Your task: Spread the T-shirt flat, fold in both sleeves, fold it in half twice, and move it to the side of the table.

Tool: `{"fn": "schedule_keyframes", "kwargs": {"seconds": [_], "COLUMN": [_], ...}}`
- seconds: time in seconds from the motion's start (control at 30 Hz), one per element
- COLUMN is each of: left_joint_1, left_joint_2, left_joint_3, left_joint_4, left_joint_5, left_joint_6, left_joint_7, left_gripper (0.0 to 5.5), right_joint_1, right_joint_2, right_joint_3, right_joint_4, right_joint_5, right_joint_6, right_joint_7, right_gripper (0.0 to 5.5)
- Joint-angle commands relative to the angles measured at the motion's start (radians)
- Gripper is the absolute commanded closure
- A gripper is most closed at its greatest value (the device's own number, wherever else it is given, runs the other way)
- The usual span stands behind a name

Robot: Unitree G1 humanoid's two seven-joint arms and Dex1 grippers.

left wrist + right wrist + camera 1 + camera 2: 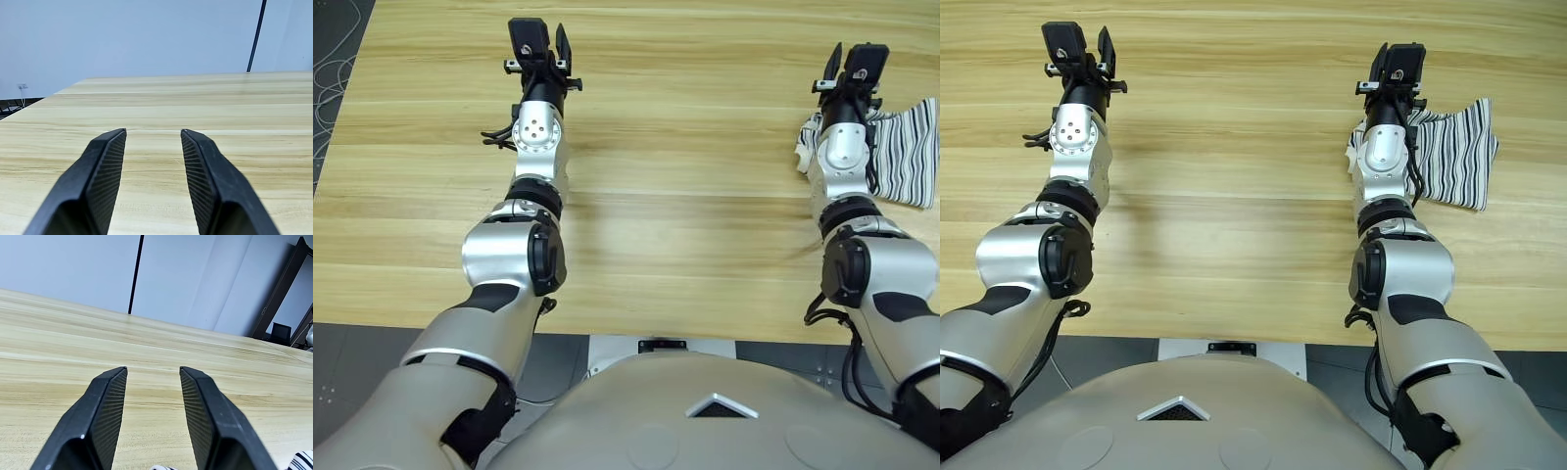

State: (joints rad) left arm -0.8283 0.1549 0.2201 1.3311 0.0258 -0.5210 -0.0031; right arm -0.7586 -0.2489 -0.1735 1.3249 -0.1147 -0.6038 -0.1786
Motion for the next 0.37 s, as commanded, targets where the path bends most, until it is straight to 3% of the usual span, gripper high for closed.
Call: {"fn": "schedule_keyframes", "kwargs": {"seconds": [0.03,0.37], "left_joint_1": [-0.024,-0.022], "left_joint_2": [-0.002,-0.012], "left_joint_3": [0.001,-0.004], "left_joint_4": [0.013,0.012], "left_joint_5": [0.01,0.013], "left_joint_6": [0.013,0.009], "left_joint_7": [-0.01,-0.009], "left_gripper": [3.43,3.43], "right_joint_1": [0.002,0.016], "right_joint_2": [-0.01,-0.018], "right_joint_3": [-0.003,-0.012], "right_joint_4": [0.002,-0.001], "right_joint_5": [0.002,0.012], "right_joint_6": [0.01,0.0], "right_joint_7": [0.001,0.01], "right_gripper": [3.51,3.51]}}
